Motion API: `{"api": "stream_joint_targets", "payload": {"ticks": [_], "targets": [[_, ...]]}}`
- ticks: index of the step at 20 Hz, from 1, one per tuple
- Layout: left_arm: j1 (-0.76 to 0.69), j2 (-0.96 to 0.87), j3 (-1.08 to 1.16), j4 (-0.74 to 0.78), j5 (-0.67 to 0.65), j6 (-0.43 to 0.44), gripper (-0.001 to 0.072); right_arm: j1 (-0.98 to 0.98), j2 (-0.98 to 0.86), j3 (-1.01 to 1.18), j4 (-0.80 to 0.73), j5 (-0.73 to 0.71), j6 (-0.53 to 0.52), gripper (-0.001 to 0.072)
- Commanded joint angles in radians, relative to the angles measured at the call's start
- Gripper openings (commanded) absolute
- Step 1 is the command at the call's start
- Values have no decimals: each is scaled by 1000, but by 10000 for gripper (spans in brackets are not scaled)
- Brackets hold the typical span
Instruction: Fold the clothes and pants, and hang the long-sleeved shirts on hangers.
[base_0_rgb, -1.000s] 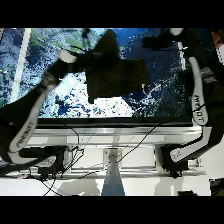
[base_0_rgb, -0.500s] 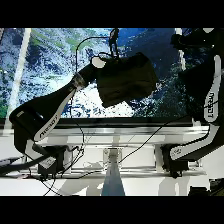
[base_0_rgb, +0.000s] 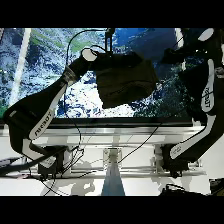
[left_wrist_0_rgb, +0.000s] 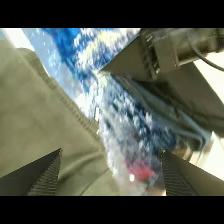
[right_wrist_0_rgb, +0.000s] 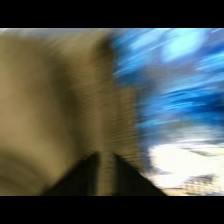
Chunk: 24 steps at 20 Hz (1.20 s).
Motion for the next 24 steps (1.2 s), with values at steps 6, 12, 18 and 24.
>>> {"api": "stream_joint_targets", "payload": {"ticks": [6, 12, 18, 24], "targets": [[47, 5, 1, 19, -81, 5, 698, 110, -82, 3, 49, -21, -103, 698], [48, 4, 1, 21, -82, 5, 698, 245, -81, 4, -444, -177, 111, 690], [48, 4, 1, 21, -85, 5, 697, 203, -83, 4, -508, -180, 294, 687], [48, 4, 1, 21, -85, 5, 697, 133, -96, 7, -499, -136, 267, 691]]}}
